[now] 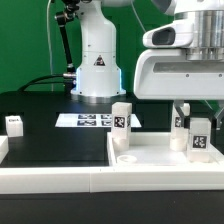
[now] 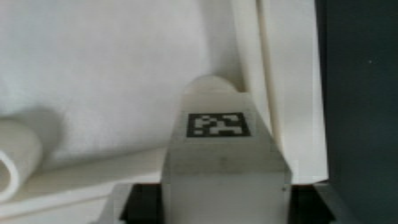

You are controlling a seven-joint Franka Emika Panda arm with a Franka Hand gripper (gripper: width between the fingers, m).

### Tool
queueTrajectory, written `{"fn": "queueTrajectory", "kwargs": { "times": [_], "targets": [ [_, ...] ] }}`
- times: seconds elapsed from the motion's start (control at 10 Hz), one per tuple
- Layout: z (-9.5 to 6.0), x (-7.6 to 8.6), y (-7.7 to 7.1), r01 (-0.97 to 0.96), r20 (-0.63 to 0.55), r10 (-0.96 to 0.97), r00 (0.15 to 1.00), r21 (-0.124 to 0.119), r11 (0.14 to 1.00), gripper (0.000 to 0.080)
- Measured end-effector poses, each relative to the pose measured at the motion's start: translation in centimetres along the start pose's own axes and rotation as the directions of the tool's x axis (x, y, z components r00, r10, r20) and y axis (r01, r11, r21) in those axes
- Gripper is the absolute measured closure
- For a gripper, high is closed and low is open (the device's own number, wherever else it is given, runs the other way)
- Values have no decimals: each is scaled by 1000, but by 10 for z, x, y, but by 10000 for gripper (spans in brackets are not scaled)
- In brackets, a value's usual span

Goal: Assemble square table

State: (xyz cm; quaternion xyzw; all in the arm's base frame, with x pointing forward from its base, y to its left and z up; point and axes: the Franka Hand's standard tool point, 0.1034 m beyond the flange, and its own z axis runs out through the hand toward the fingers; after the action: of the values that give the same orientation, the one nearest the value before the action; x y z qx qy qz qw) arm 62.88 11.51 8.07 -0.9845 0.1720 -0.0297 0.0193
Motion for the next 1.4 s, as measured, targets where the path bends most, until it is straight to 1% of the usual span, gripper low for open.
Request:
{"fn": "queueTrajectory", "kwargs": {
  "times": [0.1,0.2,0.3,0.4,0.6,0.7,0.8,0.9,1.0,1.1,1.4],
  "targets": [
    [0,-1,-1,-101,0,101,995,0,995,511],
    [0,0,0,-190,-2,190,982,7,982,511],
    [0,1,0,-248,-9,248,969,12,969,509],
    [0,1,0,-275,-10,275,961,13,961,509],
    [0,1,0,-387,-8,387,922,13,922,509],
    [0,1,0,-374,-9,374,927,12,927,435],
    [1,1,0,-374,-8,374,927,12,927,435],
    [1,1,0,-374,-8,374,927,12,927,300],
    [1,1,0,-374,-8,374,927,12,927,182],
    [1,0,0,-374,-8,374,928,12,928,159],
    [2,-1,-2,-371,-7,371,929,10,929,150]
  ]
}}
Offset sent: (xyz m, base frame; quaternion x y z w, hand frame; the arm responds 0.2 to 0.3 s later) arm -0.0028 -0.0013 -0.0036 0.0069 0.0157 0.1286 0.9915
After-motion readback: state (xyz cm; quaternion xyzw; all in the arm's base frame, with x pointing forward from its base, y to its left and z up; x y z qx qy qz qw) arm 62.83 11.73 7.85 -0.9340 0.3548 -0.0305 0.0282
